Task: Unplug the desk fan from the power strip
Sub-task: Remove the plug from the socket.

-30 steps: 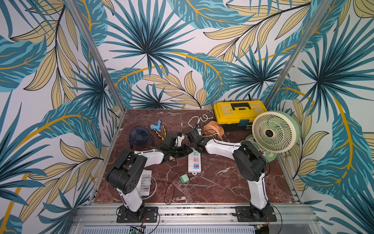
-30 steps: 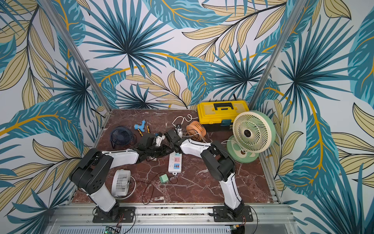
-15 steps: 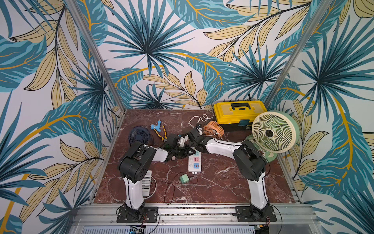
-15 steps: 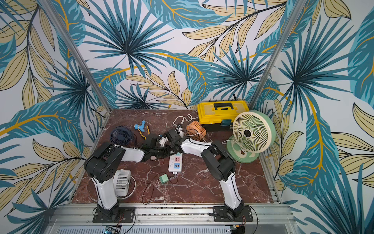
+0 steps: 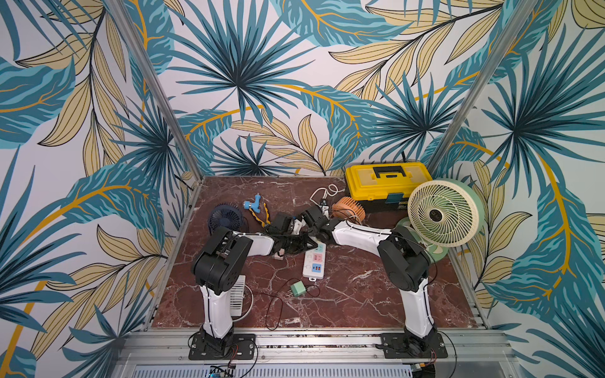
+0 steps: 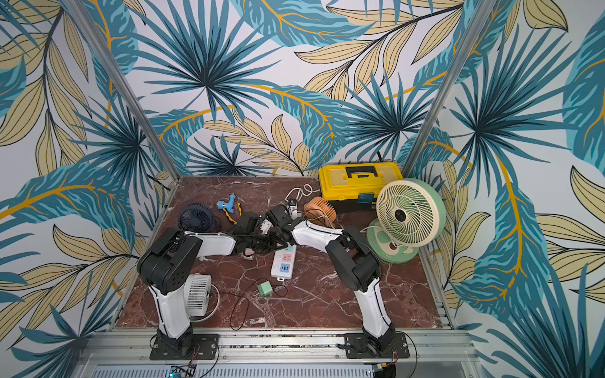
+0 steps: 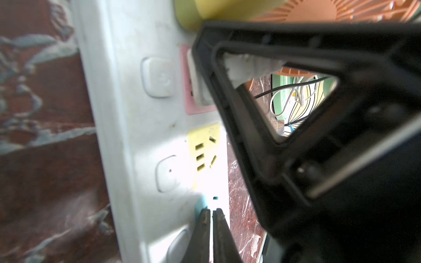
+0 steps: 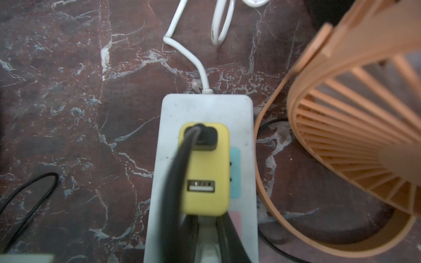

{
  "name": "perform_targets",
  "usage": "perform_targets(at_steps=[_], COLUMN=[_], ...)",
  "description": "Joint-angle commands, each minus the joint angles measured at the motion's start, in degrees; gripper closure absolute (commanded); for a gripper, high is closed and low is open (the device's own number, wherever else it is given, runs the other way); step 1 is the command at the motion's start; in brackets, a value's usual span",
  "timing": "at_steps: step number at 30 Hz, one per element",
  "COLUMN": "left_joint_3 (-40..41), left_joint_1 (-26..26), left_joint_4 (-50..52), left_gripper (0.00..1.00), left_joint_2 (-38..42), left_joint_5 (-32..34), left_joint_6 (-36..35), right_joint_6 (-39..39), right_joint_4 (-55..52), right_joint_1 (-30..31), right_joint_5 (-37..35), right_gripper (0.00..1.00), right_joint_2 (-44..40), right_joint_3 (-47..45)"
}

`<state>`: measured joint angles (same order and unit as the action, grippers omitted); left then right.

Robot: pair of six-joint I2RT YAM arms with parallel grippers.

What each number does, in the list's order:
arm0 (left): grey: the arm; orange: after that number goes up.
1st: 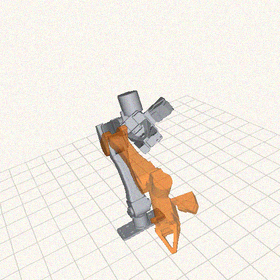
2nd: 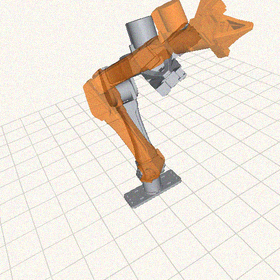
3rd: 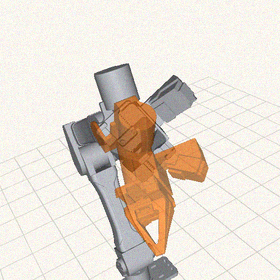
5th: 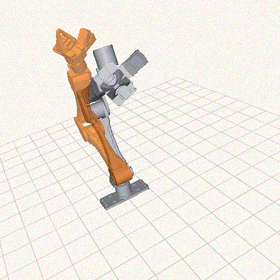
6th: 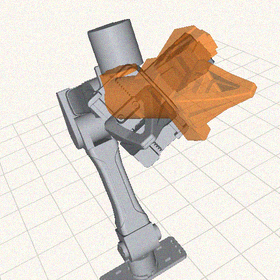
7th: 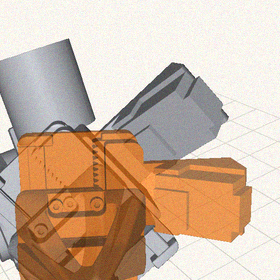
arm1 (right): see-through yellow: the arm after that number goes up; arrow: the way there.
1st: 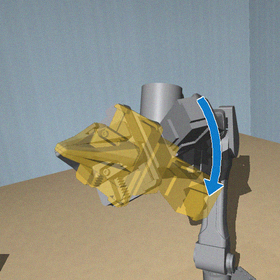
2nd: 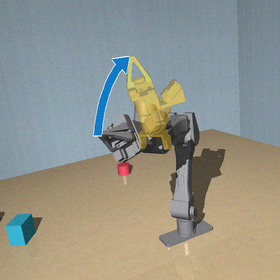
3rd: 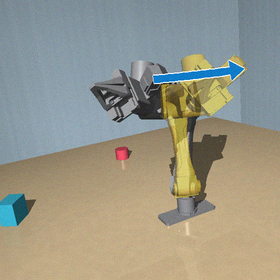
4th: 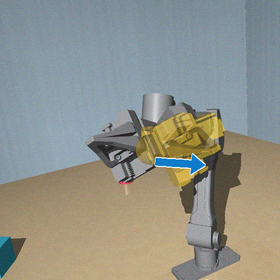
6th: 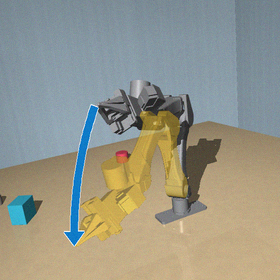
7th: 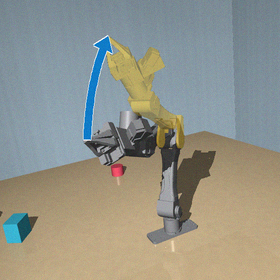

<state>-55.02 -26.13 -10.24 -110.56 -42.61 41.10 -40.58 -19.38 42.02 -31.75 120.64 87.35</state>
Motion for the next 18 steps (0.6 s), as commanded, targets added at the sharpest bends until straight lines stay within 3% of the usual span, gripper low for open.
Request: perform_targets(at_steps=[1,6,18], left_joint_3=[0.4,0.4,0.4], left_joint_1=[-0.3,-0.4,-0.4], left_joint_4=[9.9,10.0,6.4], left_gripper=[0.89,0.88,0.84], left_joint_2=[-5.0,-5.0,-0.9], left_joint_5=[14.1,14.3,12.8], left_joint_6=[-3.6,-3.5,-2.1], right_joint_6=[2.9,1.1,1.2], right_joint_4=[-7.8,1.5,0.9], right_joint_1=[6.7,6.3,6.1], right_joint_5=[-5.9,-1.8,-0.6], right_gripper=[1.0,1.0,1.0], right_joint_2=[2.1,-1.3,-11.6], right_joint_3=[5.5,-1.4,-8.5])
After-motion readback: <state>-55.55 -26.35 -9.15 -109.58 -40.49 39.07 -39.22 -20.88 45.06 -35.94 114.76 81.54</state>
